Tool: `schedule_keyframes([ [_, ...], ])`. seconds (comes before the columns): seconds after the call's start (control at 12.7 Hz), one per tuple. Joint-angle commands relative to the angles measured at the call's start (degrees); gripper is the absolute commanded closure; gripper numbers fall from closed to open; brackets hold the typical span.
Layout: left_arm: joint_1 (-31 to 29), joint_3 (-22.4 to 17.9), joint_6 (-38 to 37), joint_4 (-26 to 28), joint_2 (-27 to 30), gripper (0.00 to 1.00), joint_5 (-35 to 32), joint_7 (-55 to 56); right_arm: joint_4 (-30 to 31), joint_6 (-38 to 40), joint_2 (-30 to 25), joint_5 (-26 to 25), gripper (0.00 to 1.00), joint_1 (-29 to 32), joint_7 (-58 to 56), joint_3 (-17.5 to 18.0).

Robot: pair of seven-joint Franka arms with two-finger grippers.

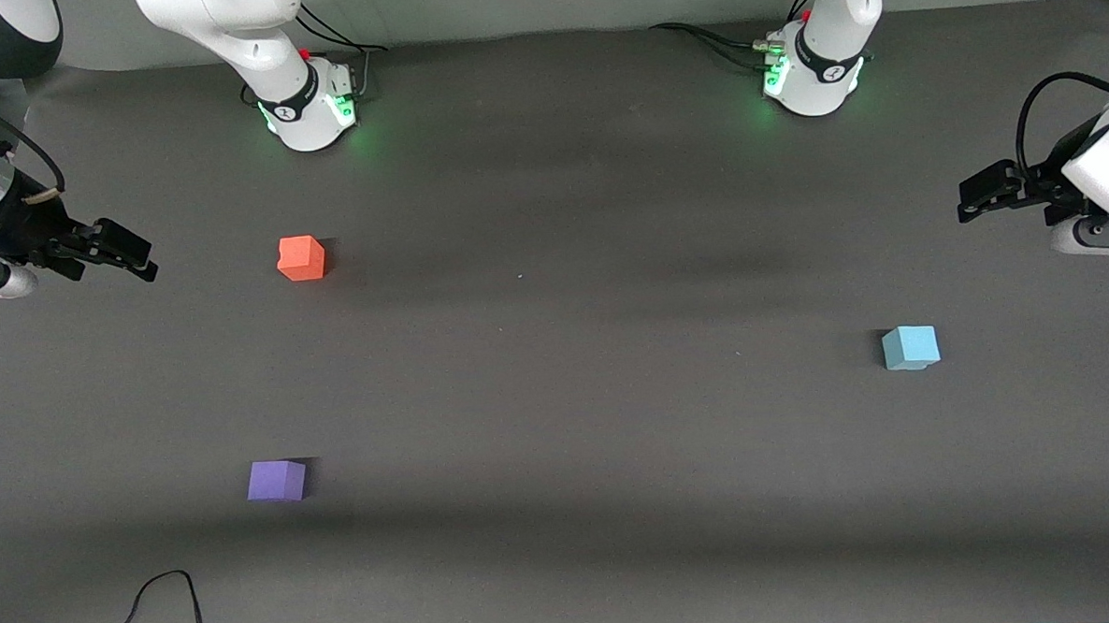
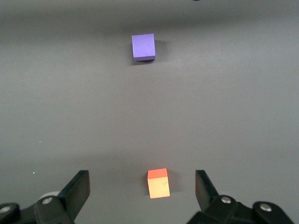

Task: Place blue block between orange and purple blocks
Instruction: 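Reach the left gripper down toward the light-blue cube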

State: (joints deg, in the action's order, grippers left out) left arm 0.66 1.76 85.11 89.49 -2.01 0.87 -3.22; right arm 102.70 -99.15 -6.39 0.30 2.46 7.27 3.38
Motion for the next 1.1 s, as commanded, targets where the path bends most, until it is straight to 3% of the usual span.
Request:
schedule_keyframes([
  [0.0, 0.39, -0.35, -0.57, -0.36, 0.26, 0.00, 0.54, 0.85, 0.92, -0.96, -0.73, 0.93, 0.00, -0.18, -1.03, -0.47],
  [0.47, -1.79, -0.53, -0.21, 1.47, 0.96, 0.00, -1.48, -3.87, 2.06, 2.82, -2.74, 1.02, 0.00, -0.18, -1.21, -1.88],
  [0.79, -8.30, -0.53, 6.72, 13.67, 9.11, 0.00, -2.01, -12.76, 2.33, 2.30, -2.75, 1.11, 0.00, -0.27, -1.12, -2.06],
  [1.02, -8.66, -0.53, 9.18, 15.54, 8.44, 0.00, -2.97, -12.77, 2.07, 0.55, -1.96, 1.02, 0.00, -0.35, -1.12, -1.88],
])
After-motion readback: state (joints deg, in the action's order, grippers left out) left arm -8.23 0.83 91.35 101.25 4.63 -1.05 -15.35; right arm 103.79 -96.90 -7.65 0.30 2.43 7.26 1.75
